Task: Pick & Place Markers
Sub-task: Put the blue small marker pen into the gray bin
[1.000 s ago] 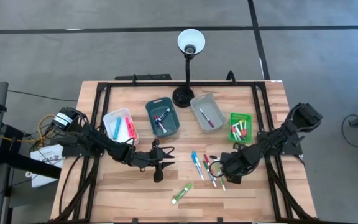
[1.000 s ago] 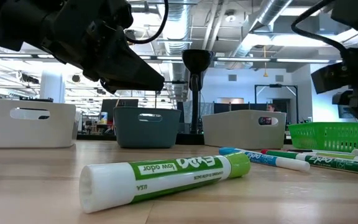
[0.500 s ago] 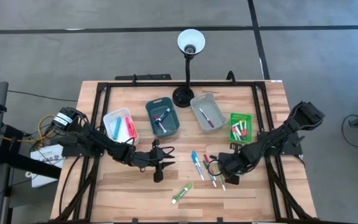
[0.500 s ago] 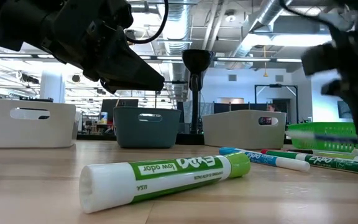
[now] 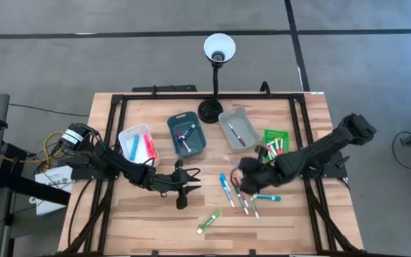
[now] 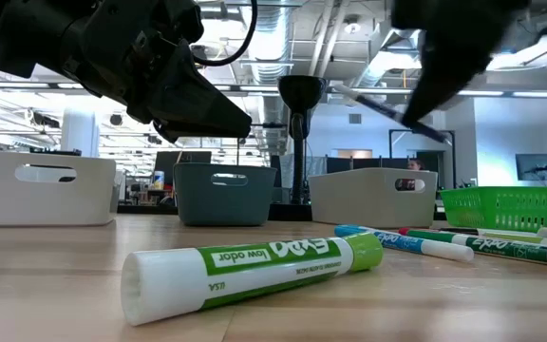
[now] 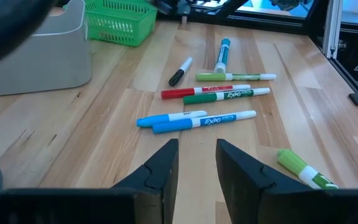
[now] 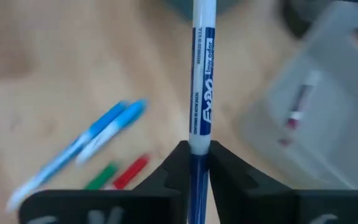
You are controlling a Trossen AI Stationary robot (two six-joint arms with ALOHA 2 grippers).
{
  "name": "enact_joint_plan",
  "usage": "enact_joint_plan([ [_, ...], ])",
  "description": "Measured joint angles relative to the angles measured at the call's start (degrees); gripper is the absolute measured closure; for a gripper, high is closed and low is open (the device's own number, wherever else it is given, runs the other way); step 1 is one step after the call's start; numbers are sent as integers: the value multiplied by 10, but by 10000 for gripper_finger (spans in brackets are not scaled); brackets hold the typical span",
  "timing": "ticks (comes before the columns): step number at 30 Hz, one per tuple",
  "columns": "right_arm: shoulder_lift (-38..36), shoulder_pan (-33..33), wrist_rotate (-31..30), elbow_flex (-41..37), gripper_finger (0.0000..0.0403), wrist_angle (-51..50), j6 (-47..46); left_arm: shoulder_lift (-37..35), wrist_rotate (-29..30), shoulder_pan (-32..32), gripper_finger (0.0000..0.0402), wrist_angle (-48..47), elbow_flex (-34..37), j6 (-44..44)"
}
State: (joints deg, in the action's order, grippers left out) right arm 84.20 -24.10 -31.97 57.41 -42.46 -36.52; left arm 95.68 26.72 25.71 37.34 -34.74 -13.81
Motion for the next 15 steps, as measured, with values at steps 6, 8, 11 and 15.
enact_joint_plan([
  [6,0,111,-14,3,349,1,-112,0,0,0,298,0,0,0],
  [8,0,152,-7,3,358,1,-111,0,0,0,298,0,0,0],
  [11,0,215,26,3,372,20,-70,0,0,0,298,0,0,0],
  [15,4,302,129,4,374,32,-51,0,0,0,298,0,0,0],
])
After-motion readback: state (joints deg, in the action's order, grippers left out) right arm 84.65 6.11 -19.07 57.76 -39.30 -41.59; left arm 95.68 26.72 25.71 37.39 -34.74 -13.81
